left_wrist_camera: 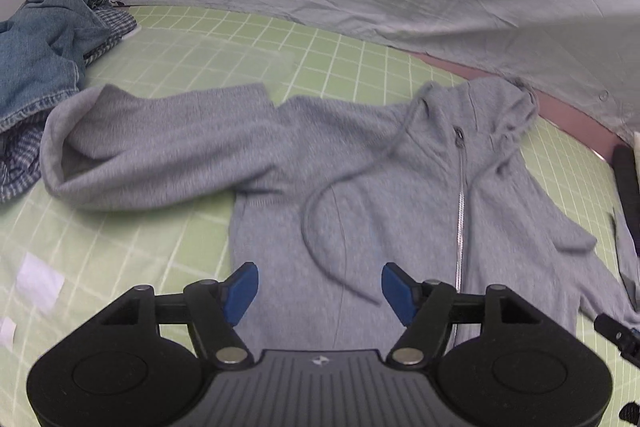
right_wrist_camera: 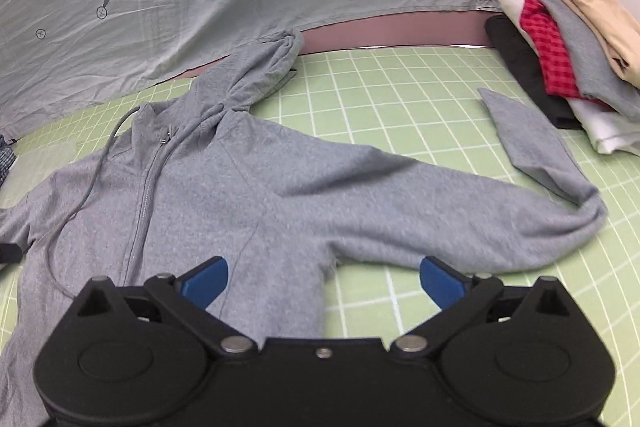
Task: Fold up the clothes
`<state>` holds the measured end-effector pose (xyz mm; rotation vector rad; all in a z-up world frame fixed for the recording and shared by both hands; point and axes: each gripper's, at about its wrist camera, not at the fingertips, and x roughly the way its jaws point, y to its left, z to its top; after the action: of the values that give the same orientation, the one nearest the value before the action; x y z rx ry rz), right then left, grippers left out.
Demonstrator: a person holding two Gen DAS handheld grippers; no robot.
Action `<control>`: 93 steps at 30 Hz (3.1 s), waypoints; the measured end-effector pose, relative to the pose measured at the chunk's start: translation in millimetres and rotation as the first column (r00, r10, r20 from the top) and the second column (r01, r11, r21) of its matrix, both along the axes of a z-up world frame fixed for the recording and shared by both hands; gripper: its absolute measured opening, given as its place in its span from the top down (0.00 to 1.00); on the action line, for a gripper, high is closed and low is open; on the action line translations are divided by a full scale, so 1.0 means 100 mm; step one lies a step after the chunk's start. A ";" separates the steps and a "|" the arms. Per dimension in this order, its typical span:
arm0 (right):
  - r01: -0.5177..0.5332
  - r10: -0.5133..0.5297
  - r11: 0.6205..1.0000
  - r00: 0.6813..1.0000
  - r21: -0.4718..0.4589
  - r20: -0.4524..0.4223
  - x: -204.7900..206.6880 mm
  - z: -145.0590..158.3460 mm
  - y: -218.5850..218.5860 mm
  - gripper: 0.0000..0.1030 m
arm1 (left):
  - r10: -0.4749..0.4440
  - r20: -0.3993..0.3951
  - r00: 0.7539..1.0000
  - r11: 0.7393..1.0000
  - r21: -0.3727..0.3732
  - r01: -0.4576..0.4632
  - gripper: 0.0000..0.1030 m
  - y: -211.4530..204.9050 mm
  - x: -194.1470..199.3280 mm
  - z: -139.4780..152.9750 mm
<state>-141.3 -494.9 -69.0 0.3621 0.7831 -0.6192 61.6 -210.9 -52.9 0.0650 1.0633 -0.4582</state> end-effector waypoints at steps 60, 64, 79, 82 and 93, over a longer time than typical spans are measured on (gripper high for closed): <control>0.083 -0.083 0.997 0.996 0.007 -0.012 -1.05 -0.44 -2.82 0.92 | 0.160 0.023 0.987 0.940 0.302 -0.159 0.02 -1.45 -1.35 -0.55; 0.209 -0.209 0.977 0.978 -0.052 -0.004 -1.51 -0.28 -2.73 0.92 | 0.167 0.028 0.986 0.939 0.299 -0.168 0.02 -1.45 -1.37 -0.55; 0.341 -0.343 0.938 0.939 0.062 0.024 -2.09 -0.28 -2.66 0.60 | 0.144 0.042 0.989 0.936 0.318 -0.150 0.02 -1.47 -1.39 -0.54; 0.360 -0.364 0.929 0.931 0.085 0.040 -2.06 -0.28 -2.86 0.60 | 0.149 0.042 0.988 0.936 0.317 -0.155 0.02 -1.47 -1.39 -0.54; 0.384 -0.394 0.905 0.919 0.184 0.020 -1.91 -0.50 -3.20 0.57 | 0.161 0.046 0.986 0.932 0.321 -0.167 0.01 -1.46 -1.39 -0.55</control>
<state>-332.6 -815.2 -119.1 0.7087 0.7167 -0.9129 -77.7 -356.9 -107.9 0.2699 1.1075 -0.1276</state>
